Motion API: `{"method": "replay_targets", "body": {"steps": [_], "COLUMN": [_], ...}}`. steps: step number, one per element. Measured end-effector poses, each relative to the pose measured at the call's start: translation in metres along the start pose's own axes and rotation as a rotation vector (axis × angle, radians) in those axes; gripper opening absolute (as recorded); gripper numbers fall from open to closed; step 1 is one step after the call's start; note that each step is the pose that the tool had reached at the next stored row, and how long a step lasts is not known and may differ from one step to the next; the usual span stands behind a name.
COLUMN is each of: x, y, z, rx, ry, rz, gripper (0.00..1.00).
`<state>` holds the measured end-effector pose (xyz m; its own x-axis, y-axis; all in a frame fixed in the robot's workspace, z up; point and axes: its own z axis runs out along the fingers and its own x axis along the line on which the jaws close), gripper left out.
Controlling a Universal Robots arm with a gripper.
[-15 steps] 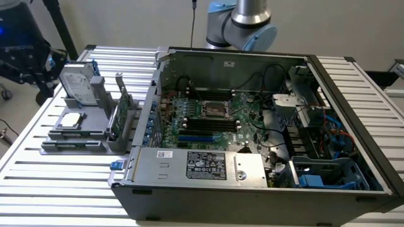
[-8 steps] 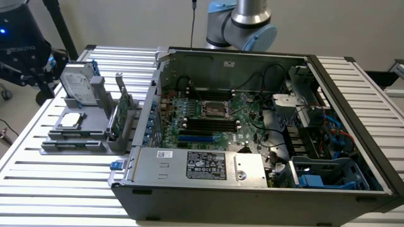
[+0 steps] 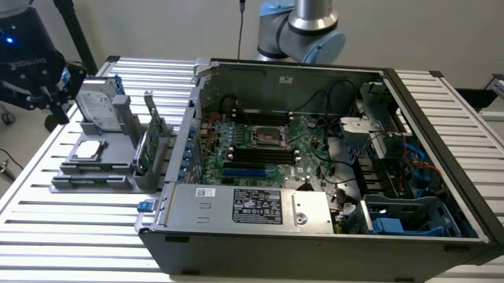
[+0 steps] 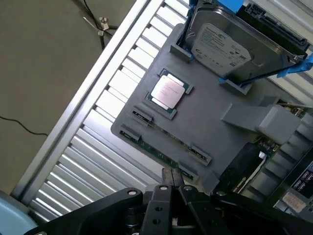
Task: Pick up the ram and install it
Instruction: 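Pick up the ram and move it above insertion slot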
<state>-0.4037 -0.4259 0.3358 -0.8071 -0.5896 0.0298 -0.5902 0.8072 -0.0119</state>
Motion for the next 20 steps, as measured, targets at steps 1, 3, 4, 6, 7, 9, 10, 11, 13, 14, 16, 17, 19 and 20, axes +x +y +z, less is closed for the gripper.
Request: {"method": "replay_targets", "body": {"steps": [1,3,4,6,7,9,10,11,13,14,16,17,19,20], "x": [0.0,0.0,0.0,-0.0001,-0.0001,-0.0001,-0.0001,-0.0001,-0.0001,-0.0002,-0.0002,-0.0002,-0.0002,-0.0003], "y": [0.0,0.0,0.0,0.0001,0.0,0.0,0.0001,0.0001,0.0001,0.0001,0.0001,0.0001,0.0001,0.0001], "z": [0.0004,0.0012,0.0016,0.0024,0.0028,0.0036,0.004,0.0044,0.0051,0.0055,0.0064,0.0068,0.0076,0.008], "rx": [0.0005,0.0017,0.0022,0.0033,0.0038,0.0049,0.0054,0.006,0.007,0.0075,0.0087,0.0092,0.0103,0.0108], "ry": [-0.0003,-0.0006,-0.0009,-0.0014,-0.0016,-0.002,-0.0022,-0.0024,-0.0028,-0.003,-0.0036,-0.0038,-0.0042,-0.0044], "rz": [-0.018,-0.055,-0.074,-0.109,-0.127,-0.165,-0.182,-0.2,-0.236,-0.254,-0.292,-0.31,-0.346,-0.364], "gripper": [0.11,0.11,0.11,0.11,0.11,0.11,0.11,0.11,0.11,0.11,0.11,0.11,0.11,0.11]}}
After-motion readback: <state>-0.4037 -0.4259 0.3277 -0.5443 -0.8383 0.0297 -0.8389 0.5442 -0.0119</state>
